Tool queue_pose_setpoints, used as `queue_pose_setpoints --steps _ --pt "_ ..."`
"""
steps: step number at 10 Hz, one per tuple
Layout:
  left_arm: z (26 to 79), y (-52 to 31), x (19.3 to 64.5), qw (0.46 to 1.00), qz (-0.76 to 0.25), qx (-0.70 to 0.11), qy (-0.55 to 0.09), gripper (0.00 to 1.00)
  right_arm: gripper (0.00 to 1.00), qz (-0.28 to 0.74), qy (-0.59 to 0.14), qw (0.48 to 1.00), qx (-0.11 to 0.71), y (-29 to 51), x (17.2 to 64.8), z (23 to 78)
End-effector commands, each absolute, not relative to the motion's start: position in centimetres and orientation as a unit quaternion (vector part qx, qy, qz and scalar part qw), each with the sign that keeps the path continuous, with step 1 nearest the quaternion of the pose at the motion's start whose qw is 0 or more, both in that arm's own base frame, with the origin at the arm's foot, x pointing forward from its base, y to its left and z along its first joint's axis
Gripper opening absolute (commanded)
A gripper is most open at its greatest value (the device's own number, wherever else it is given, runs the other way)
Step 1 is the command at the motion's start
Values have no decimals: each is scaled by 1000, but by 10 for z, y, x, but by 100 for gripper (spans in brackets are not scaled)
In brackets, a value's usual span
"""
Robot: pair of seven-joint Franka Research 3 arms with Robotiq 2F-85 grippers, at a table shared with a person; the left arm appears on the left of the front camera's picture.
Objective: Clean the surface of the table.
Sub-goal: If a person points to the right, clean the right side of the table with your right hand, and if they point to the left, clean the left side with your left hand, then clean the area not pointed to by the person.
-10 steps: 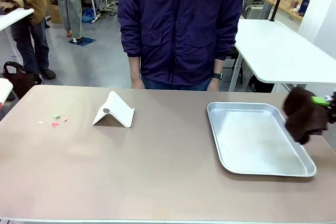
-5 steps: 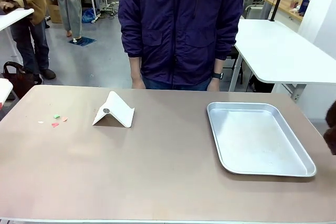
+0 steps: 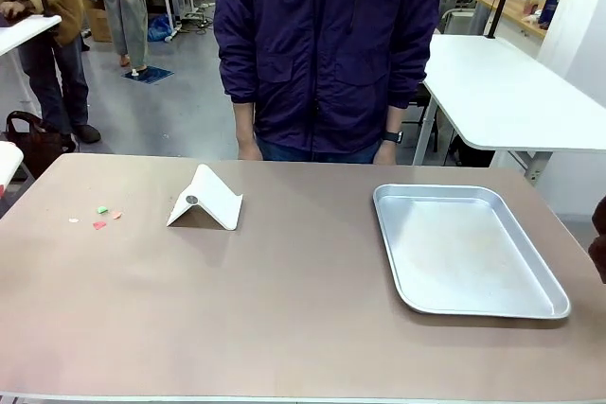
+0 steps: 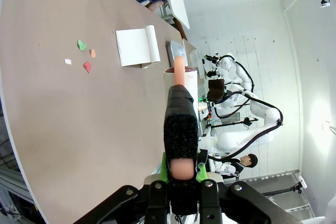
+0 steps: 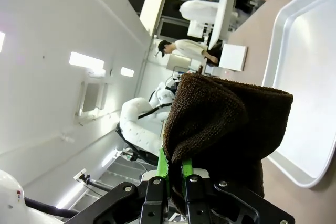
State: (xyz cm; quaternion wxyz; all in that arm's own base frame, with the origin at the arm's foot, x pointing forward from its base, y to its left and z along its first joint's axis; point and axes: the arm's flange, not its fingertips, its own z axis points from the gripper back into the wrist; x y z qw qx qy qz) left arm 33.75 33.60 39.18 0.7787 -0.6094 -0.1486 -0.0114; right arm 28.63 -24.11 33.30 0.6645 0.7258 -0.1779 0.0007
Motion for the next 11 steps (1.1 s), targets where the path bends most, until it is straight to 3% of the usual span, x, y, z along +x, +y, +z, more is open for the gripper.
queue_pose_setpoints --steps 1,11 --pt "394 335 333 778 -23 -609 -149 13 11 1 -175 669 722 -239 288 340" --pt "394 335 333 778 -23 -609 -149 13 11 1 -175 669 722 -239 288 340"
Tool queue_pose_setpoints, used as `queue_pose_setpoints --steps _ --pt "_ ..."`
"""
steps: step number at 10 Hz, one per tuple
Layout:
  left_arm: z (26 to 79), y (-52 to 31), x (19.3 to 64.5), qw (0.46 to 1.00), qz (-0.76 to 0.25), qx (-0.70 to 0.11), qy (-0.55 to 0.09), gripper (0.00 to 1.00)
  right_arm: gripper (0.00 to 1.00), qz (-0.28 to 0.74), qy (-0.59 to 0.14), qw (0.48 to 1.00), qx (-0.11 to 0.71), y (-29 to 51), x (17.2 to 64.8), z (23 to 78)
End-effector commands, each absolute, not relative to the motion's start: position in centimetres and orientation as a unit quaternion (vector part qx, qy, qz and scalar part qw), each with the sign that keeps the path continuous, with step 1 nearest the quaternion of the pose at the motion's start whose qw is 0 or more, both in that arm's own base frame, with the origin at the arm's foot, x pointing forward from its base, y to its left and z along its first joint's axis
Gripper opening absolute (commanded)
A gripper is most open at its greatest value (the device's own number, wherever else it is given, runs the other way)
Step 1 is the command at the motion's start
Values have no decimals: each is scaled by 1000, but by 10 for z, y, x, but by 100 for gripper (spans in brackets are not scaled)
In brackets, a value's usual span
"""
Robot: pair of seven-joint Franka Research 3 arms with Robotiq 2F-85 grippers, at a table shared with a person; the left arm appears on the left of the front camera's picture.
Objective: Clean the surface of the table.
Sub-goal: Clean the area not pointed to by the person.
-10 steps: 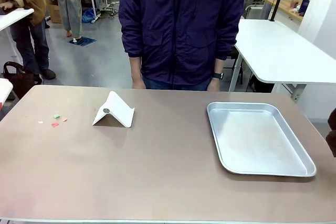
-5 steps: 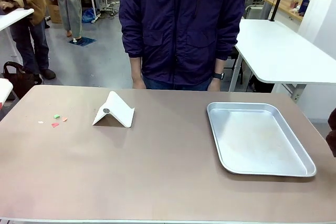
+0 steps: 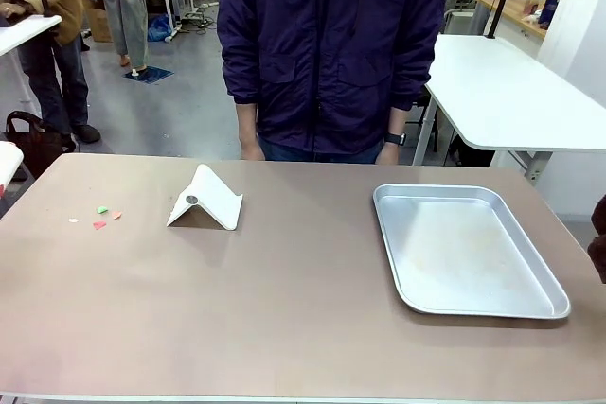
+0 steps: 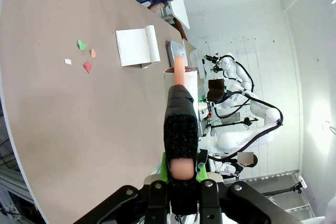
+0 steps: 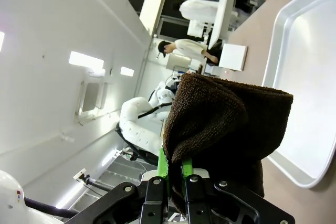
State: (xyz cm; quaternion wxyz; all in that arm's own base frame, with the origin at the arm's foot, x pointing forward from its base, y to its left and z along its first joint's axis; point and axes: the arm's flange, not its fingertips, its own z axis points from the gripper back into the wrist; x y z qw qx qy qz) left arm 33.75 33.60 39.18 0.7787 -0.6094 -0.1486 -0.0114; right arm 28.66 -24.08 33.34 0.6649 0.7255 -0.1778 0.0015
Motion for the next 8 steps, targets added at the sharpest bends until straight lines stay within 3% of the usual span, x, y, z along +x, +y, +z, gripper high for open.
queue_pose_setpoints --steps 1,5,6,8 --pt "394 335 333 778 -23 -609 -149 13 11 1 -175 669 722 -239 288 340" --pt "394 335 333 778 -23 -609 -149 13 11 1 -175 669 722 -239 288 340" --pt "392 336 338 779 -11 -609 -149 20 11 1 -175 669 722 -239 288 340" --pt "392 331 342 844 -13 -512 -159 20 11 1 -175 669 722 -239 288 340"
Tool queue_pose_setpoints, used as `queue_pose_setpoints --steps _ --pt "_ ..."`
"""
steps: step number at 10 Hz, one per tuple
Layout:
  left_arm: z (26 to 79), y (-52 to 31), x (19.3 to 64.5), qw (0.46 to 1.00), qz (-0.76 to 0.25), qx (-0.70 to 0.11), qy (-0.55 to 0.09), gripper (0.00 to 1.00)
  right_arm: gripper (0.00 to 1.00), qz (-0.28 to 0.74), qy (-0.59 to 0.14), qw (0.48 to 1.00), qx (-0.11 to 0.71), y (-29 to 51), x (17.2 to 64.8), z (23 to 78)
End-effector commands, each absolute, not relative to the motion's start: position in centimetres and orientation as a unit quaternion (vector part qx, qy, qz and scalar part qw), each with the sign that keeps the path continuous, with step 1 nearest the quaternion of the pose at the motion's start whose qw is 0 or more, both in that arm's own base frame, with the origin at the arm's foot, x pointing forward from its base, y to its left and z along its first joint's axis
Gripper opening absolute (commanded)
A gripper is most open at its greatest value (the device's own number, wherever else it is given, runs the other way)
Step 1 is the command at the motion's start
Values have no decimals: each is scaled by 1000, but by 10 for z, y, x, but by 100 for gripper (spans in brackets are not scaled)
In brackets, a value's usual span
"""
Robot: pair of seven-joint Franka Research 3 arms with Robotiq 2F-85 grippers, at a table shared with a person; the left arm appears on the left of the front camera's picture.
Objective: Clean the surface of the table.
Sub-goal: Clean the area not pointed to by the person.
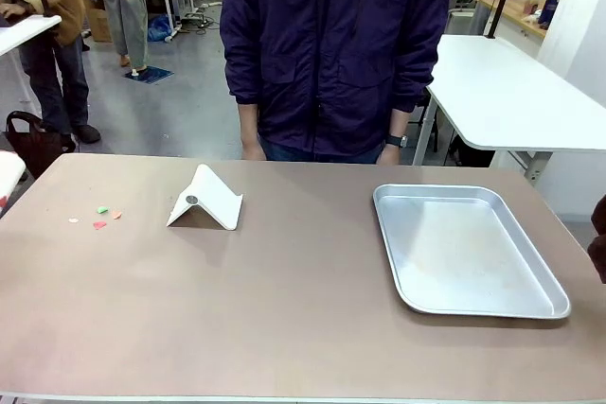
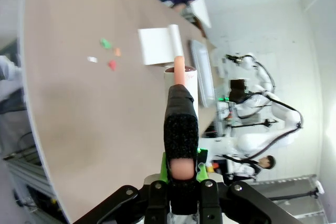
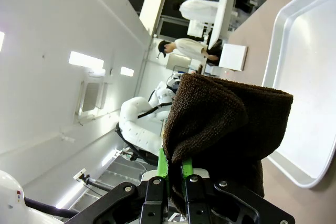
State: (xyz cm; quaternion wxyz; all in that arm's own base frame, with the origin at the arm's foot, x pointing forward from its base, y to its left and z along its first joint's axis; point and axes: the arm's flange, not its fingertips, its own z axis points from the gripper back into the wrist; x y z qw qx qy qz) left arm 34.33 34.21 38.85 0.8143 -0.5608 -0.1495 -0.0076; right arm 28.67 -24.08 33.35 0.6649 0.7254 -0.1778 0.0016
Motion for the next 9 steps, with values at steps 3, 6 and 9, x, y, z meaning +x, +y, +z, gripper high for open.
queue_pose_setpoints --steps 3,6,9 --pt "380 316 361 881 37 -453 -129 20 11 1 -175 669 722 -239 288 340" --pt "367 307 376 900 68 -406 -142 20 11 1 -175 669 722 -239 288 340" --pt "354 293 386 909 72 -388 -135 20 11 1 -175 669 722 -239 288 340"
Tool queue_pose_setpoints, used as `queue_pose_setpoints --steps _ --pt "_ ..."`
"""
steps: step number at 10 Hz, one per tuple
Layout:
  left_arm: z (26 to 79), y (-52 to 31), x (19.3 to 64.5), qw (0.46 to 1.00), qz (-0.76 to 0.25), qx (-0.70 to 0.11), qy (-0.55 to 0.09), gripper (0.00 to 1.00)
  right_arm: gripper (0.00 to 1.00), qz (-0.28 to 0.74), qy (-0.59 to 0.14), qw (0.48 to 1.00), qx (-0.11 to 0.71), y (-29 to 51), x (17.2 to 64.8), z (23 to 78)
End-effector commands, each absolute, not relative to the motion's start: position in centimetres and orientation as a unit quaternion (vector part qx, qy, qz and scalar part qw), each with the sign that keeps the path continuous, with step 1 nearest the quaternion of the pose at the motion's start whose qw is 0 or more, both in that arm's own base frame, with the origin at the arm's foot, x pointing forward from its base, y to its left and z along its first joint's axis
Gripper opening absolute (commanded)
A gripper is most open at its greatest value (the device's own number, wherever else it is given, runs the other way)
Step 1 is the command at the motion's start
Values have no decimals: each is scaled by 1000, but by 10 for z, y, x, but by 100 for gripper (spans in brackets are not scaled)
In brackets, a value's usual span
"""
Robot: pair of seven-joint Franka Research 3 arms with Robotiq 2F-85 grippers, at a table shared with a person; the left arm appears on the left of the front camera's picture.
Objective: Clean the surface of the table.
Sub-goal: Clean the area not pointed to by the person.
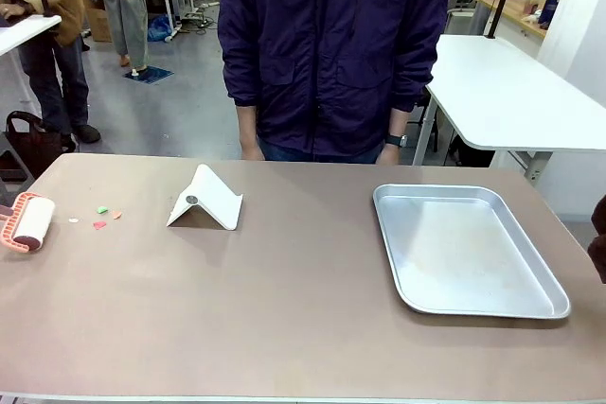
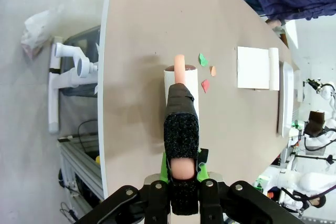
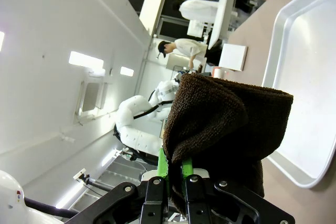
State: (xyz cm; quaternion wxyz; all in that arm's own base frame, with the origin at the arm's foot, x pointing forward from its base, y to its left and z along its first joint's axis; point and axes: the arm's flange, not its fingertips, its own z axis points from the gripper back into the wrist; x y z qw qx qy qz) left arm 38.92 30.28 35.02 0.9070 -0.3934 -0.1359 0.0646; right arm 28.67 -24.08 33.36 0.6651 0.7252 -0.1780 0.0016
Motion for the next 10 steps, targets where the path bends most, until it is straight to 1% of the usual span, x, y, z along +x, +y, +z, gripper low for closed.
queue_pose_setpoints --steps 1,3,5,7,8,10 --pt "351 288 388 913 75 -381 -128 20 11 1 -175 669 722 -239 288 340" --pt "341 273 390 921 64 -366 -119 20 11 1 -175 669 722 -239 288 340" --pt "330 261 396 926 78 -356 -103 20 11 1 -175 669 722 -239 288 340" --pt "318 246 401 928 82 -357 -68 20 11 1 -175 669 722 -239 288 340" --pt "313 237 406 926 77 -368 -40 20 11 1 -175 669 722 -239 288 340" --pt "305 217 416 924 69 -373 -39 20 11 1 -175 669 722 -239 288 340"
